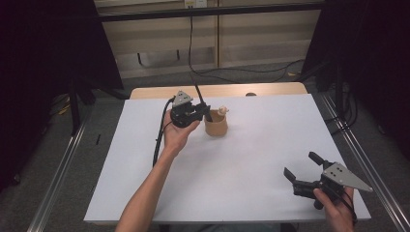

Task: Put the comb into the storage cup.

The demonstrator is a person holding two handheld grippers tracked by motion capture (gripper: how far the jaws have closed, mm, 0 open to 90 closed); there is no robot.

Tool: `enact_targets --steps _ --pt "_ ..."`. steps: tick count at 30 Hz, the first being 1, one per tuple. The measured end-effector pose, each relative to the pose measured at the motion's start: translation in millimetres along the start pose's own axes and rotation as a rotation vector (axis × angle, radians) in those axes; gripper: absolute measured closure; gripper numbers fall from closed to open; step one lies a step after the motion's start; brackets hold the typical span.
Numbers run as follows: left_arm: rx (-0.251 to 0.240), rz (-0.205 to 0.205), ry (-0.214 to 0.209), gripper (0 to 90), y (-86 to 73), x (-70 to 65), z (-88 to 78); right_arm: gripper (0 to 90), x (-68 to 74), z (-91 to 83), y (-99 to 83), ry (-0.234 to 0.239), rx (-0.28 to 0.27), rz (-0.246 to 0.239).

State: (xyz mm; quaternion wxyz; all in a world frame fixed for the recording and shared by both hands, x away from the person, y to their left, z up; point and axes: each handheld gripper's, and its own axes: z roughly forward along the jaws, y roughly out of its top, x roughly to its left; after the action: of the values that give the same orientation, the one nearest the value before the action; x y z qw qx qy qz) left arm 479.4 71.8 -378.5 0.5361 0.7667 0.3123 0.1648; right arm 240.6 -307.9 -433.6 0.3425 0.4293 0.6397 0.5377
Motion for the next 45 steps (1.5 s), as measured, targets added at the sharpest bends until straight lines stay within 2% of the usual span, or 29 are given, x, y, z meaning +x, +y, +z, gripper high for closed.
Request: enact_targets --steps 5,10,13,22,35,36,43,45 --pt "0.003 -0.008 -0.001 73.1 -0.9 0.8 2.2 0.0 0.3 0.4 -0.3 0.001 0.001 -0.004" --pt "0.010 -0.015 0.016 73.1 -6.5 2.0 6.0 0.0 1.0 0.3 -0.8 0.001 0.005 -0.006" --pt "0.024 -0.007 0.018 73.1 -10.3 0.8 9.3 0.0 1.1 0.8 -1.1 0.004 0.007 -0.006" --pt "0.016 -0.021 0.014 73.1 -14.2 1.0 12.0 0.0 0.2 2.1 -2.3 0.004 0.014 -0.008" --pt "0.026 0.003 0.018 73.0 -20.5 1.3 15.9 0.0 1.0 2.2 -2.4 0.006 0.016 -0.007" --pt "0.023 -0.009 0.017 73.0 -21.4 1.0 16.6 0.0 0.9 2.4 -2.5 0.007 0.016 -0.009" --pt "0.016 -0.016 0.012 73.0 -24.8 1.5 18.7 0.0 0.7 2.2 -2.4 0.008 0.015 -0.010" --pt "0.019 -0.004 0.012 73.0 -25.9 2.0 19.4 0.0 0.6 2.4 -2.4 0.008 0.014 -0.010"
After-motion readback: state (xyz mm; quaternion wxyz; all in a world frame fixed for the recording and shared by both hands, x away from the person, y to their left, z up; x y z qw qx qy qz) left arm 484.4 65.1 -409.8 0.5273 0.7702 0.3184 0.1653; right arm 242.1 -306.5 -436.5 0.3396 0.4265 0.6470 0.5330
